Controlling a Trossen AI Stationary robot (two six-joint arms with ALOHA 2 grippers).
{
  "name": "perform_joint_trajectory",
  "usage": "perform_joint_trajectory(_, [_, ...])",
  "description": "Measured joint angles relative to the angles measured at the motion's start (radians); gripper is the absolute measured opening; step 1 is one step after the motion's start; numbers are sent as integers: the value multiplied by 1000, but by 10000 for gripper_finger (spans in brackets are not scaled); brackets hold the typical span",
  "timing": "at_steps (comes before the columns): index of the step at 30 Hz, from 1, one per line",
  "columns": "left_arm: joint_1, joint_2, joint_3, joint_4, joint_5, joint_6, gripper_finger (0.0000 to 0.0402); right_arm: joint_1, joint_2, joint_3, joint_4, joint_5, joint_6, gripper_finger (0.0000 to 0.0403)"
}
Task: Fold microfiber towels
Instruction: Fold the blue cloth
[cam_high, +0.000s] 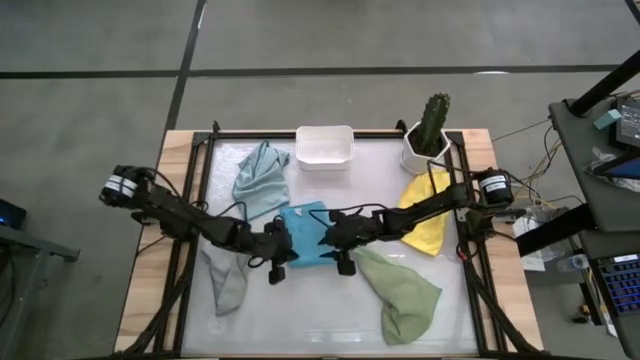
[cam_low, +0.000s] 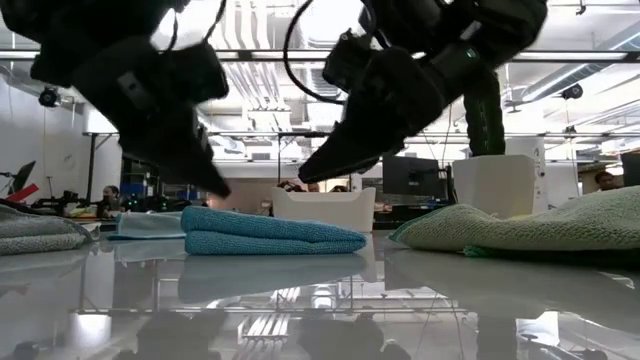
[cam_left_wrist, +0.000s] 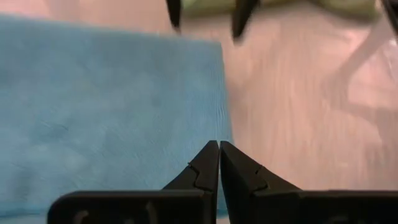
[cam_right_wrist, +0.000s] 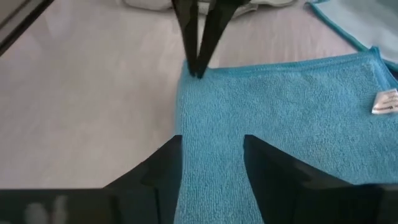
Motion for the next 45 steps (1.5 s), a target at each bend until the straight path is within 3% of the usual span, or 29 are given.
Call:
perform_joint_trajectory(9, [-1, 103, 2, 7, 69, -1, 1, -1, 30, -102, 156, 10, 20, 65])
perform_joint_trajectory(16, [-1, 80, 5, -9, 96, -3, 1, -1, 68, -101, 169, 11, -8, 12])
perform_joint_trajectory(25, [20, -85, 8, -82, 95, 0, 7, -4, 15, -100, 153, 11, -158, 9])
perform_joint_trajectory(32, [113, -180, 7, -216, -38, 2, 44, -27, -73, -129, 131, 11, -284, 9])
perform_joint_trajectory(38, [237, -176, 0, -313, -129, 8, 68, -54, -116, -154, 71, 10, -293, 9])
perform_joint_trajectory(45, [328, -126, -3, -319, -137, 61, 73, -60, -116, -154, 55, 10, -291, 9])
